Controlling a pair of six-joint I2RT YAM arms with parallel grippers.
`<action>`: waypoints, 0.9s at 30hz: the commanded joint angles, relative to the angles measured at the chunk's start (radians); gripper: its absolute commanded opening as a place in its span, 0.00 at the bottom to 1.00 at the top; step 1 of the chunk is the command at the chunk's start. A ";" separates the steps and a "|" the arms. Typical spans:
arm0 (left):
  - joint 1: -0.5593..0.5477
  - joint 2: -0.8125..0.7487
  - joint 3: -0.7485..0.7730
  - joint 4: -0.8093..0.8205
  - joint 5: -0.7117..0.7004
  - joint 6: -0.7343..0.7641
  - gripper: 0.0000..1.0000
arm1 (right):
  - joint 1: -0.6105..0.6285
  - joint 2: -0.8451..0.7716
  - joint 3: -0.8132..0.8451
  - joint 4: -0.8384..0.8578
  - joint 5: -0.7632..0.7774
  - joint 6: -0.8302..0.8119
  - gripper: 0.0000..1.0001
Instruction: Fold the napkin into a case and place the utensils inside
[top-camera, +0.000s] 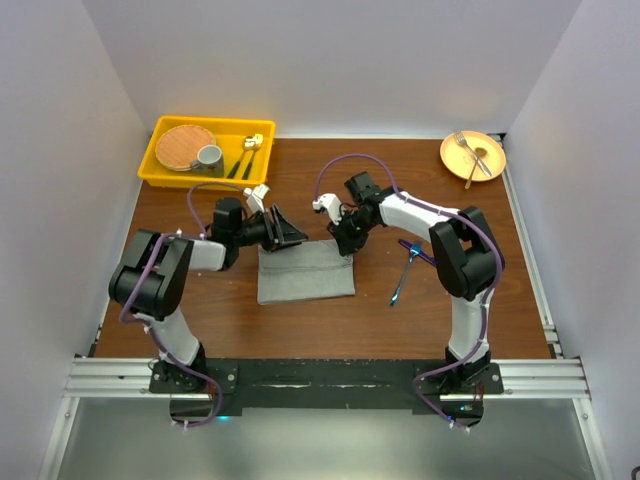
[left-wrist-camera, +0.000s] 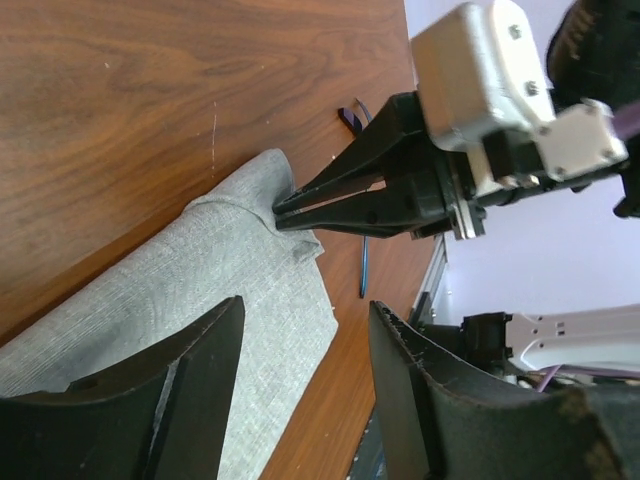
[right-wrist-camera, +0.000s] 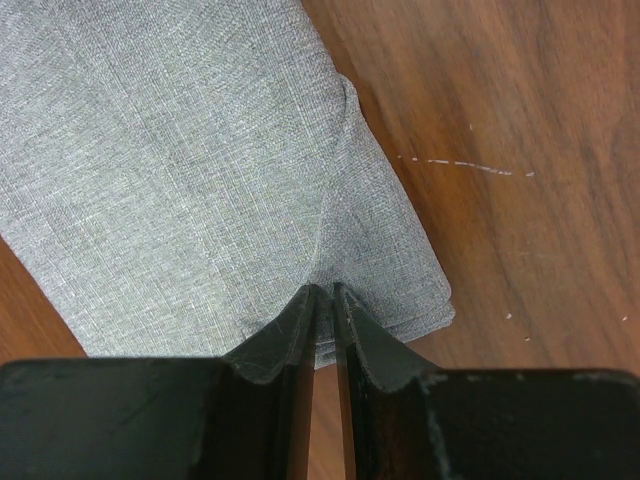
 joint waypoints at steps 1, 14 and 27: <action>-0.017 0.065 0.005 0.148 -0.034 -0.087 0.56 | 0.003 0.044 -0.011 0.038 0.089 -0.056 0.18; 0.159 0.165 -0.120 -0.067 -0.096 0.037 0.56 | 0.001 0.064 -0.008 0.006 0.112 -0.093 0.15; 0.183 -0.085 -0.075 -0.045 0.055 0.057 0.43 | 0.003 0.045 -0.003 0.001 0.089 -0.095 0.15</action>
